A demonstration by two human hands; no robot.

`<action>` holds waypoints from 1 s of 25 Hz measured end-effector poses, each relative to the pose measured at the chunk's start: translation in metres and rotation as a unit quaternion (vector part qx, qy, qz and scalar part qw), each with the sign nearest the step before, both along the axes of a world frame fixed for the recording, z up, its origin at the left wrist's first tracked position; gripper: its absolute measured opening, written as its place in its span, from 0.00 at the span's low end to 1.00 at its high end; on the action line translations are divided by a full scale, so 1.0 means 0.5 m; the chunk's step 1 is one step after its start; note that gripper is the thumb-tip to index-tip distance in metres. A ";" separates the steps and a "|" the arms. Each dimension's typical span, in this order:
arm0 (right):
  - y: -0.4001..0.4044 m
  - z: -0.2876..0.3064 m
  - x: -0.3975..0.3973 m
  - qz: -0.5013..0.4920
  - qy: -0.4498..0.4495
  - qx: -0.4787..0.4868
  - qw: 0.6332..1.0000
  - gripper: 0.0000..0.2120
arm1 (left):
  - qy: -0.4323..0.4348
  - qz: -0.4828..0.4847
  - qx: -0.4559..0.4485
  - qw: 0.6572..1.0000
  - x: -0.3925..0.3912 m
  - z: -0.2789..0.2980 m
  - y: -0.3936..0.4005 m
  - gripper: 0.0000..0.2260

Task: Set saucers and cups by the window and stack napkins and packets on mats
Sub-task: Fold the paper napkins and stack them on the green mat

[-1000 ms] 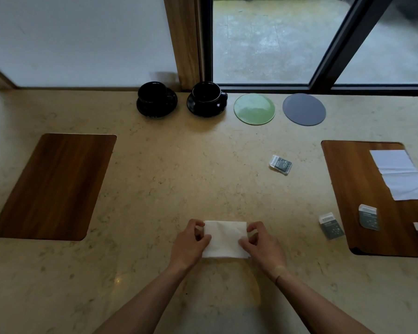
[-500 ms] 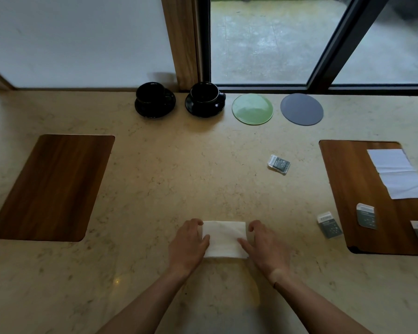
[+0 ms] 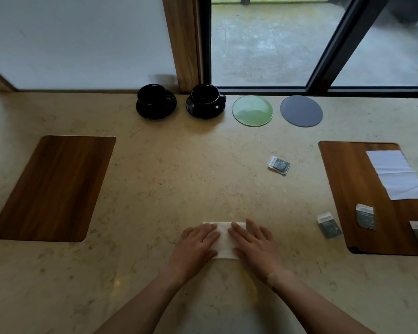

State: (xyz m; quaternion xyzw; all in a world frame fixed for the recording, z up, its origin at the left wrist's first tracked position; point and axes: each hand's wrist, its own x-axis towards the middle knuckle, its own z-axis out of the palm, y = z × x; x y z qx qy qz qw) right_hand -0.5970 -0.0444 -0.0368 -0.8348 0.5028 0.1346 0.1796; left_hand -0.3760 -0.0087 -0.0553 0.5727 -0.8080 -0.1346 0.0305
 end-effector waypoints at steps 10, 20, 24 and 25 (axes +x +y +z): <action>0.009 0.015 -0.014 0.003 0.012 0.036 0.999 0.28 | -0.010 0.027 0.073 0.997 0.015 0.013 -0.002 0.26; 0.025 0.054 -0.094 -0.104 0.018 0.001 0.994 0.30 | 0.022 0.027 -0.011 0.999 -0.007 0.050 -0.035 0.26; 0.018 0.069 -0.183 -0.132 0.007 -0.040 0.990 0.29 | 0.046 0.025 -0.029 0.998 -0.085 0.079 -0.052 0.24; 0.014 0.071 -0.215 -0.137 0.006 -0.050 0.989 0.30 | 0.051 0.027 -0.036 0.998 -0.111 0.087 -0.058 0.24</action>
